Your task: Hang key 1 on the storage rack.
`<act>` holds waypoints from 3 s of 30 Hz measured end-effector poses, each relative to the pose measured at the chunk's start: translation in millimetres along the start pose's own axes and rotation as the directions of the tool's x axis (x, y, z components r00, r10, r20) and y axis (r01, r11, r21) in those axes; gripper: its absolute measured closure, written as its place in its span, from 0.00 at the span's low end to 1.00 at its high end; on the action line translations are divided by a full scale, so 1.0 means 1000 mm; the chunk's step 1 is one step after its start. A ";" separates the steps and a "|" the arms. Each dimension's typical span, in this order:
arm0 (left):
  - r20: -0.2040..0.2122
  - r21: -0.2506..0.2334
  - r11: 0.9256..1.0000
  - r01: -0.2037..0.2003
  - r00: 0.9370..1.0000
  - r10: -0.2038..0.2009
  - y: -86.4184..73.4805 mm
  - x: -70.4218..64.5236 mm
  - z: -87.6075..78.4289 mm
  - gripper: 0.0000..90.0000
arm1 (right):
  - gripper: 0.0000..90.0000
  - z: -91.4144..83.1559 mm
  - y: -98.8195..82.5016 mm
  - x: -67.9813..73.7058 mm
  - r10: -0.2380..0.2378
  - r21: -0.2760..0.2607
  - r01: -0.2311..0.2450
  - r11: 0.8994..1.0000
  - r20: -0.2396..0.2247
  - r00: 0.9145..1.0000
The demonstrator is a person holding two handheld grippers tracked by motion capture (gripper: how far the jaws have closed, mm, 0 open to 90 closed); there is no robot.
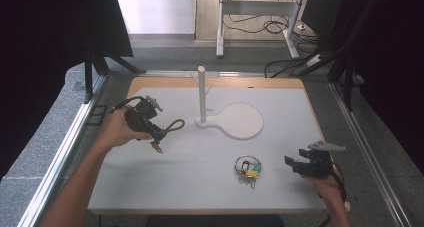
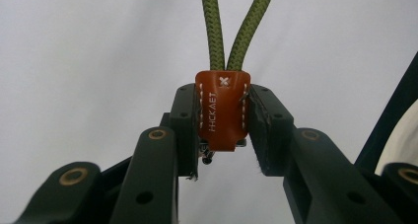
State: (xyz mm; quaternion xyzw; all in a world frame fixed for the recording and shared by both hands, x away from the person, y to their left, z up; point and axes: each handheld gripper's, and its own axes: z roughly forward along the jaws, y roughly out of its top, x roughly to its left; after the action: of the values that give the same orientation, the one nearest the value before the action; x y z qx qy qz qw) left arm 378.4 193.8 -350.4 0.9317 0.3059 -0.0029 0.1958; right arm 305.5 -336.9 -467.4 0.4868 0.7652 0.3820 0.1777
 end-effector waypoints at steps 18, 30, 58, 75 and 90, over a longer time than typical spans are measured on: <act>0.032 -0.040 0.999 0.021 0.999 -0.020 0.011 0.014 -0.012 0.74 | 0.33 0.000 0.000 -0.001 -0.002 -0.001 0.002 1.000 -0.002 1.000; 0.064 -0.075 0.997 0.026 0.998 -0.021 0.023 0.021 -0.017 0.74 | 0.33 0.000 0.000 -0.001 -0.004 -0.002 0.004 1.000 -0.007 1.000; 0.044 -0.064 0.998 0.028 0.999 -0.025 0.040 0.037 -0.027 0.74 | 0.33 0.001 -0.001 -0.003 -0.002 0.009 0.002 1.000 -0.002 1.000; 0.049 -0.079 0.996 0.030 0.998 -0.026 0.050 0.042 -0.031 0.74 | 0.33 0.001 -0.001 -0.004 0.001 0.014 -0.001 1.000 0.000 1.000; 0.044 -0.073 0.997 0.032 0.999 -0.029 0.059 0.044 -0.031 0.74 | 0.33 0.001 -0.002 -0.004 -0.001 0.014 0.001 1.000 0.001 1.000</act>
State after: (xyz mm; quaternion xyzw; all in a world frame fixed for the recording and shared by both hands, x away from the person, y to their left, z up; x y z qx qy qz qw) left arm 444.4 186.3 -306.1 0.9188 0.3156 -0.0143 0.2365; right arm 307.2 -340.5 -469.6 0.4879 0.7679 0.3764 0.1751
